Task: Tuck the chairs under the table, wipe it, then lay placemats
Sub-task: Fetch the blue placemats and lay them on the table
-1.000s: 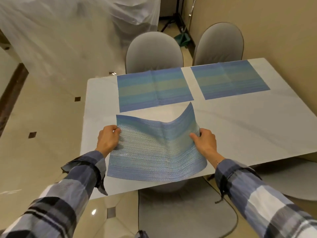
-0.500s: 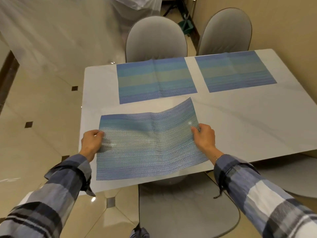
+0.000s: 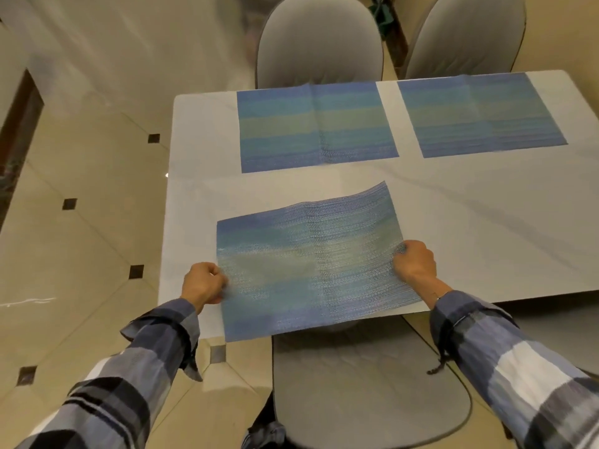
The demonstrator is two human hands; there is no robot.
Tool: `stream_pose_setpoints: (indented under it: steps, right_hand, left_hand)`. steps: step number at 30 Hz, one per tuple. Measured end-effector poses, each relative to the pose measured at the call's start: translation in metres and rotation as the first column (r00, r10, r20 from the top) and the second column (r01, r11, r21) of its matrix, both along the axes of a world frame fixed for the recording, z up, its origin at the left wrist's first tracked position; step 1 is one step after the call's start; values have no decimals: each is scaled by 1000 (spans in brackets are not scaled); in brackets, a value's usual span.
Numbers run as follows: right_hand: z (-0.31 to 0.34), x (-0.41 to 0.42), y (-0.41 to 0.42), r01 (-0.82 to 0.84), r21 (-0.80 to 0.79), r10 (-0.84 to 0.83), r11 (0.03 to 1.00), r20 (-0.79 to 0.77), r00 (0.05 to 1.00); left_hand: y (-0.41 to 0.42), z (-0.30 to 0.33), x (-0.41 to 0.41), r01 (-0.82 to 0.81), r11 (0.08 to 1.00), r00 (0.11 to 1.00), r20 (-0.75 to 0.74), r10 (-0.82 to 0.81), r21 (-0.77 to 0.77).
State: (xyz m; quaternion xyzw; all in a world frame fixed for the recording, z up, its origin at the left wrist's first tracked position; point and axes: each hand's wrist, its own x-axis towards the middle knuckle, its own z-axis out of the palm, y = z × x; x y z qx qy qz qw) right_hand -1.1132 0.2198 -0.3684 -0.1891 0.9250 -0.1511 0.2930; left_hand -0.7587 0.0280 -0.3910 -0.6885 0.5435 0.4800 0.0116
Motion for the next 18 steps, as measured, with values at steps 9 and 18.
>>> stream_pose_setpoints:
  steps: [9,18]
  right_hand:
    - [-24,-13,21,67,59,-62,996,-85,994]
    - [-39,-19,28,54,120,-43,991,-94,995]
  left_hand:
    - [-8,-23,-16,-23,993,1000,17,25,-114]
    - [-7,-42,-8,-35,988,997,64,44,-148]
